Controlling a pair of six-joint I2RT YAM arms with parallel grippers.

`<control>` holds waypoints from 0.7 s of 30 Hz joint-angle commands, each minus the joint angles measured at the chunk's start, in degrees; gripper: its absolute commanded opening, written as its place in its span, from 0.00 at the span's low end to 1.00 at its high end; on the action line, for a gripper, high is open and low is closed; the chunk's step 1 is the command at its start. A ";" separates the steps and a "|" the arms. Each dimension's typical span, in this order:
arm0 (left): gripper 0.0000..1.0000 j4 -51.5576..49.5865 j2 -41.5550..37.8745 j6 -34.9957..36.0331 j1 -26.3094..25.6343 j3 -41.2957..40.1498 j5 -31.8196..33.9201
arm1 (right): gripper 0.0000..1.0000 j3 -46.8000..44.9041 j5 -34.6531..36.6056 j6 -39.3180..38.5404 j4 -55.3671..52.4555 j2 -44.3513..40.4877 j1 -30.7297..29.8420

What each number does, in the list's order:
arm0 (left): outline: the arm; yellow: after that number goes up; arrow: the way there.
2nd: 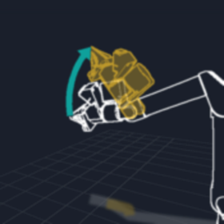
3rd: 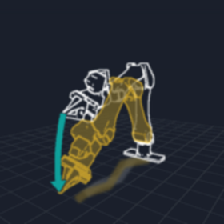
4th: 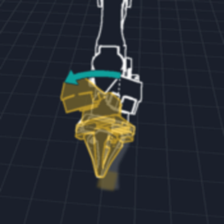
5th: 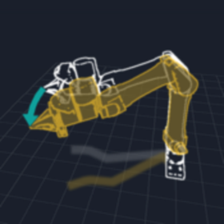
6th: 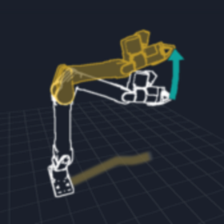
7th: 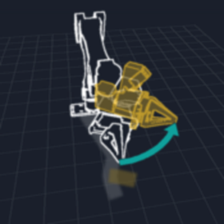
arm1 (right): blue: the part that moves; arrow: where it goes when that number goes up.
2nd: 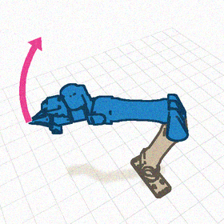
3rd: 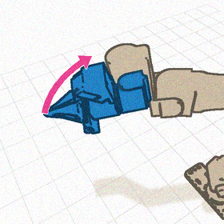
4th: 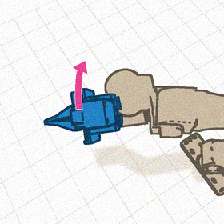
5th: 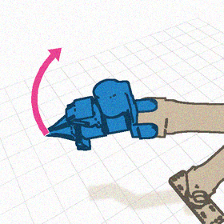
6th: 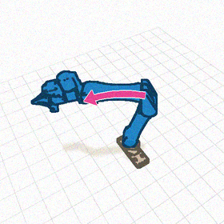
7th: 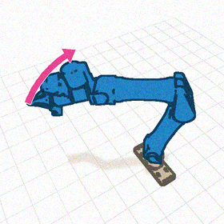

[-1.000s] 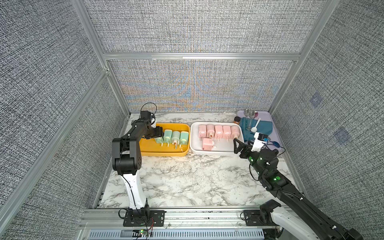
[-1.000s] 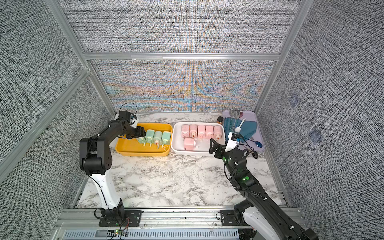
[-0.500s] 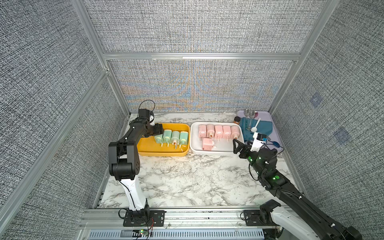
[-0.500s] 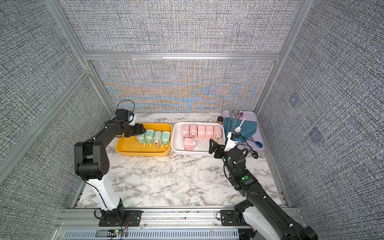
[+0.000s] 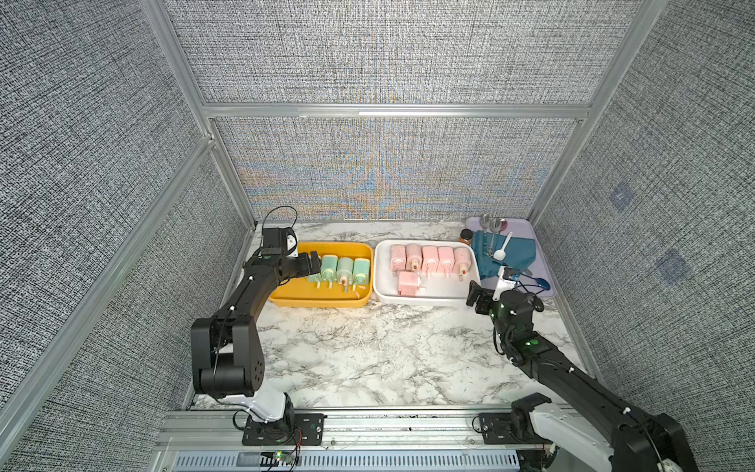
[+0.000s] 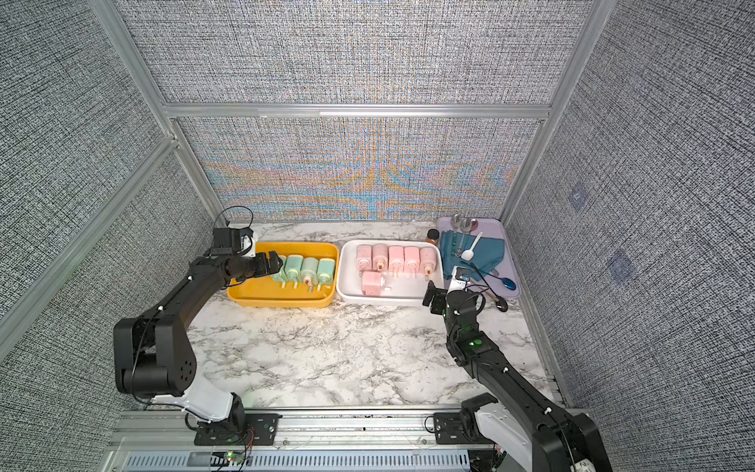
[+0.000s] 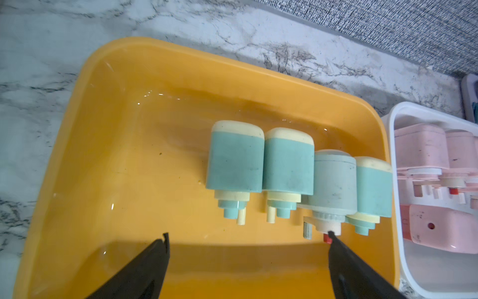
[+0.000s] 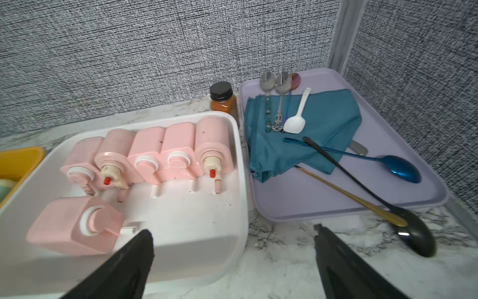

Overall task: Place the pencil sharpeners by color into the storage box
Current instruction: Place the pencil sharpener in the storage box, then reset both arms

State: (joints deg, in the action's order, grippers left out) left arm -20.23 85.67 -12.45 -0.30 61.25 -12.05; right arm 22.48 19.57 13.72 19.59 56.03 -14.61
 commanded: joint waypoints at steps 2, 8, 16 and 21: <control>0.99 10.62 -8.37 0.15 -0.06 -9.95 6.32 | 0.99 -2.83 -1.63 -6.42 8.92 0.54 5.22; 1.00 22.05 -18.31 4.63 -0.03 -24.96 11.91 | 0.99 -7.64 -8.74 -9.47 17.87 2.77 12.78; 0.99 40.09 -15.71 9.57 -0.06 -35.57 10.85 | 0.99 -11.52 -13.46 -11.69 31.47 10.82 14.65; 0.99 45.85 -12.32 10.24 -0.06 -35.92 10.90 | 0.99 -11.08 -17.71 -13.00 37.77 17.00 15.36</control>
State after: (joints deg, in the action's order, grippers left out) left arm 17.87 72.14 -3.79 -0.30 25.36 -0.56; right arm 10.81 5.39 2.42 50.00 71.22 0.47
